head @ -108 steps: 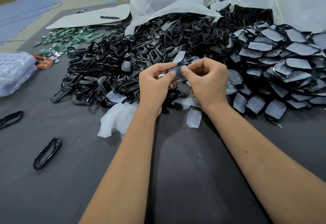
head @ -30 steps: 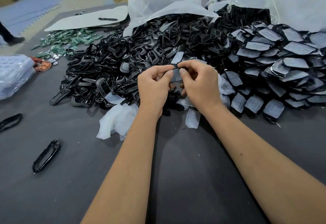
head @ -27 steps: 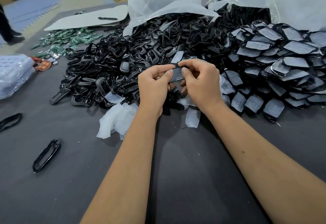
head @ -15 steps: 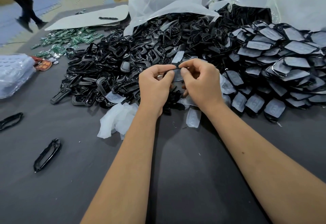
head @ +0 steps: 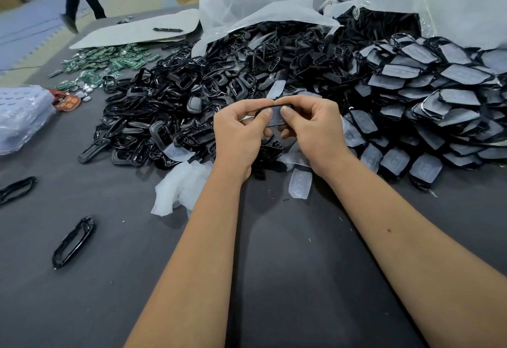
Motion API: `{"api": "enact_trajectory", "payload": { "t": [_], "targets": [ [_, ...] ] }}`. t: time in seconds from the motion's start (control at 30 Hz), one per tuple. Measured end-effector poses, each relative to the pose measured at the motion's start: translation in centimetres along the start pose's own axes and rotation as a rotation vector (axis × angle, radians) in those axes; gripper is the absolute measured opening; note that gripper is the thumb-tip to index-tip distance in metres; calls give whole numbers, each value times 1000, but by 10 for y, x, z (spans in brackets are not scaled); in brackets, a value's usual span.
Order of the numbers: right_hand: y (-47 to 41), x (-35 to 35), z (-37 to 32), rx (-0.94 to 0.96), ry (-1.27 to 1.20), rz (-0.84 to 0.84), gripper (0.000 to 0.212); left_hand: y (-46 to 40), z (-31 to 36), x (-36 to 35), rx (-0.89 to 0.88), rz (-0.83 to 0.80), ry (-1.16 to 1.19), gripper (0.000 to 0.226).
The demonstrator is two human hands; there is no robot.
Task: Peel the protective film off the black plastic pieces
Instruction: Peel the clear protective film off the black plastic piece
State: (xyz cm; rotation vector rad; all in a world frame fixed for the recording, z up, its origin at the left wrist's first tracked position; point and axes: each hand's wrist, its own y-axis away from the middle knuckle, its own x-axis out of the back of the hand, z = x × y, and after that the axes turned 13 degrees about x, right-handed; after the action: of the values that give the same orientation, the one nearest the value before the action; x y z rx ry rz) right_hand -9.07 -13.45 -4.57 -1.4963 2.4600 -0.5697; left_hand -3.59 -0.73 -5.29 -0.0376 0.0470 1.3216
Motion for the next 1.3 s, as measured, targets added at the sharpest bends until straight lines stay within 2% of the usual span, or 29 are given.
{"api": "enact_trajectory", "payload": {
  "t": [0.2, 0.33, 0.43, 0.57, 0.67, 0.77, 0.9, 0.97, 1.1, 1.3],
  "targets": [
    [2, 0, -1, 74, -19, 9, 17, 0, 3, 2, -9, -25, 3, 19],
    [3, 0, 1, 321, 290, -80, 22, -1, 6, 5, 70, -19, 106, 18],
    [5, 0, -2, 423, 377, -225, 31, -5, 10, 14, 179, -11, 245, 17],
    [4, 0, -1, 535, 502, -196, 25, -4, 17, 19, 297, -111, 379, 18],
    [5, -2, -3, 393, 360, -113, 16, -3, 18, 18, 319, -158, 476, 35],
    [5, -5, -5, 175, 104, -33, 7, -3, 15, 15, 198, -111, 363, 14],
    [2, -5, -5, -103, -283, -108, 17, -4, 13, 15, 159, -43, 279, 13],
    [3, -6, -5, -187, -401, -128, 20, -3, 14, 15, 162, -41, 278, 12],
    [3, -7, -3, -232, -479, -47, 21, -1, 14, 11, 174, -16, 286, 13],
    [4, -4, 1, -145, -360, 19, 26, 2, 16, 6, 214, 4, 325, 9]
  ]
}}
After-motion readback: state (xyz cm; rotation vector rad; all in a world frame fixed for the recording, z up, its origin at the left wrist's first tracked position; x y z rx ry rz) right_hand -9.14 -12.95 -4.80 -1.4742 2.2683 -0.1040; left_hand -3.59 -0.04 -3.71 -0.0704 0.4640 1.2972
